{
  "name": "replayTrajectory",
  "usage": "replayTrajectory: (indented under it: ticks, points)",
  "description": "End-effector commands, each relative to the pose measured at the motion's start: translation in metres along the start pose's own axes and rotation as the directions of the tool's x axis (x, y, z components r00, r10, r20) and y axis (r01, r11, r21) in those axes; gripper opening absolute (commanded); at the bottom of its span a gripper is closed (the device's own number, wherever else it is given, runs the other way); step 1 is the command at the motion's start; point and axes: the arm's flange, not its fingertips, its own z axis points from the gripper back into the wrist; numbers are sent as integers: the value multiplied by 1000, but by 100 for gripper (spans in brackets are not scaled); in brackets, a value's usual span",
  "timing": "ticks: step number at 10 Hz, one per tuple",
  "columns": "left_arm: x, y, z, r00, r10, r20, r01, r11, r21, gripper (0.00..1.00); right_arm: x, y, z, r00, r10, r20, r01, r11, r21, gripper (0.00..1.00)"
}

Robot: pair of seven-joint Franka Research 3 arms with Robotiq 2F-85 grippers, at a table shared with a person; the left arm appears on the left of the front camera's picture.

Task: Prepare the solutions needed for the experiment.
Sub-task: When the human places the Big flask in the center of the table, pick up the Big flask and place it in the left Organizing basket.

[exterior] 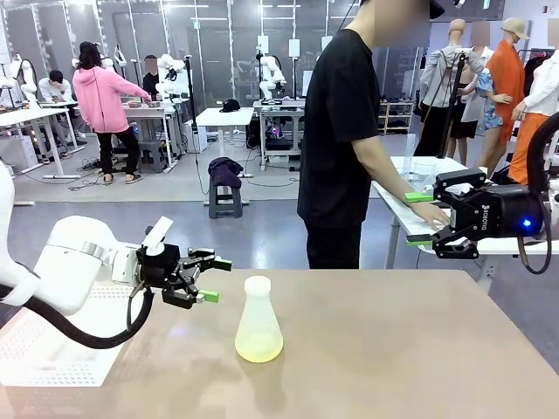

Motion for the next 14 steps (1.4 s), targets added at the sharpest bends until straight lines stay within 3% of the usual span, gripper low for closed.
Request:
replayTrajectory:
  ticks: [1, 3, 5, 7, 10, 14]
  points:
    - [1, -1, 3, 1000, -7, -17, 7, 1000, -5, 100, 0, 2, 0, 1000, -5, 3, 4, 1000, 13, 76]
    - [0, 0, 1, 1000, 0, -3, 0, 1000, 0, 100, 0, 2, 0, 1000, -5, 3, 4, 1000, 13, 76]
    - [-23, 17, -6, 995, 75, 71, -73, 997, -28, 100, 0, 2, 0, 1000, -5, 3, 4, 1000, 13, 76]
    - [-36, 25, -18, 983, 165, 85, -159, 985, -74, 100, 0, 2, 0, 1000, -5, 3, 4, 1000, 13, 76]
    - [-49, 36, -37, 974, 199, 104, -189, 977, -103, 100, 0, 2, 0, 1000, -5, 3, 4, 1000, 13, 76]
    - [-54, 34, -63, 972, 210, 100, -181, 953, -243, 100, 0, 2, 0, 1000, -5, 3, 4, 1000, 13, 76]
